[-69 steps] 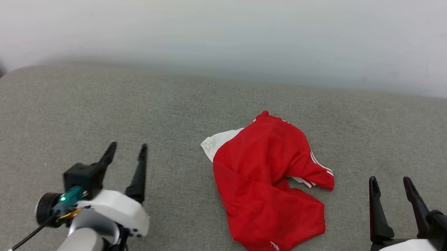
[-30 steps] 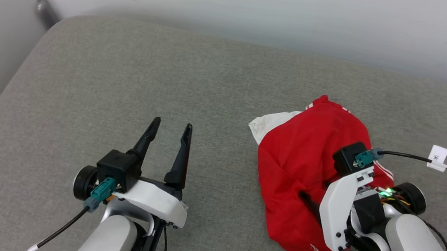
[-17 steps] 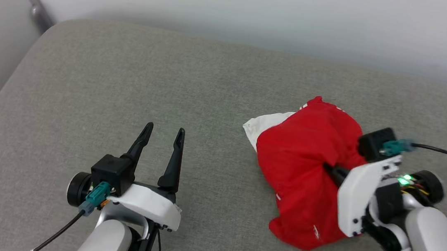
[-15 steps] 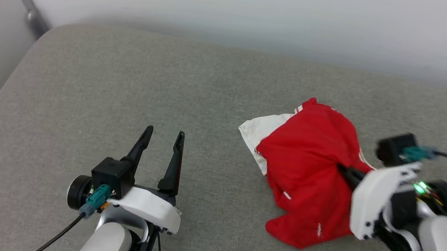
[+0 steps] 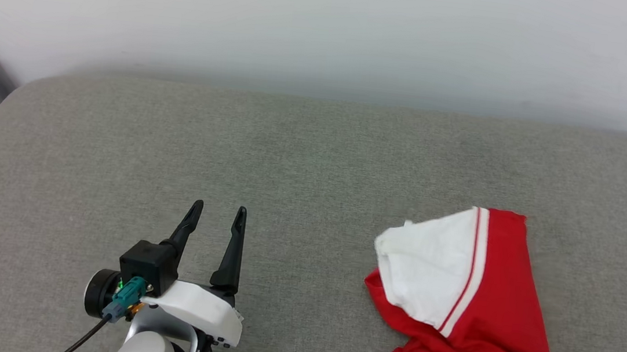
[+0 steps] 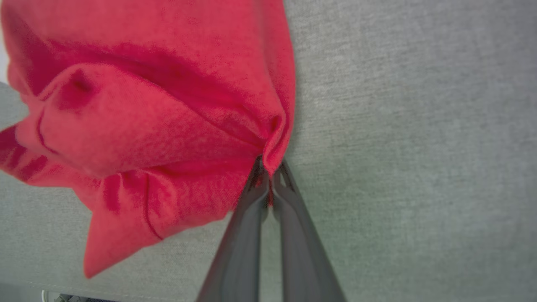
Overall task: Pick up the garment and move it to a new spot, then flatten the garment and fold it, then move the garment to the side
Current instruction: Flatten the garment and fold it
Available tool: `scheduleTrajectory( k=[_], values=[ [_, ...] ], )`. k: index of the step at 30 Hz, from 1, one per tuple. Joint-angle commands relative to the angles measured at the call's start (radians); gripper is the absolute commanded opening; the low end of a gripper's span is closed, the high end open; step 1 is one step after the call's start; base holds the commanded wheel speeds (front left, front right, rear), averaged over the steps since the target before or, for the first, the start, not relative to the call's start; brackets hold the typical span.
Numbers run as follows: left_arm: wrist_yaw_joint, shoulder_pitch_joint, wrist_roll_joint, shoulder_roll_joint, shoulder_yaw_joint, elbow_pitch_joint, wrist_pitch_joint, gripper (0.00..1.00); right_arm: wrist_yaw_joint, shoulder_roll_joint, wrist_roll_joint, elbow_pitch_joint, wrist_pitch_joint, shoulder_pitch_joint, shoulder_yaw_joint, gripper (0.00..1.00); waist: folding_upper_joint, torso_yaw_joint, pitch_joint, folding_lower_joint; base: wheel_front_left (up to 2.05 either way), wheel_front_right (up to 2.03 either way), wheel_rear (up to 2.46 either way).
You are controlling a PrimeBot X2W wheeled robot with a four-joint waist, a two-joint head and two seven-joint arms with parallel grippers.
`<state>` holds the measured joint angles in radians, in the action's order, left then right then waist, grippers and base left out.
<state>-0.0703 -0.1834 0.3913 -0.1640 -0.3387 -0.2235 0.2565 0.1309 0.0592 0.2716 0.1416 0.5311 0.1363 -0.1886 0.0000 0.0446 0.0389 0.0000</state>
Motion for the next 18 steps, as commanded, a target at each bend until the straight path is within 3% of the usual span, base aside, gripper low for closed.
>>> scheduleTrajectory(
  k=[1,11,18],
  values=[
    [0.0,0.008,0.004,-0.005,0.003,0.004,-0.004,1.0,0.0,-0.004,-0.008,0.001,-0.02,0.0,0.005,1.0,0.0,-0.006,0.002,0.0,0.0,0.0,0.0],
    [-0.009,0.026,0.012,-0.017,-0.003,-0.002,-0.021,1.0,0.0,-0.008,-0.051,-0.088,-0.375,-0.03,0.006,1.0,0.0,-0.017,-0.02,0.0,0.0,0.0,0.0],
    [-0.018,0.044,0.013,-0.027,-0.014,-0.008,-0.049,1.0,0.0,-0.005,-0.111,-0.171,-0.463,-0.021,0.053,1.0,0.0,-0.028,-0.046,0.0,0.0,0.0,0.0]
  ],
)
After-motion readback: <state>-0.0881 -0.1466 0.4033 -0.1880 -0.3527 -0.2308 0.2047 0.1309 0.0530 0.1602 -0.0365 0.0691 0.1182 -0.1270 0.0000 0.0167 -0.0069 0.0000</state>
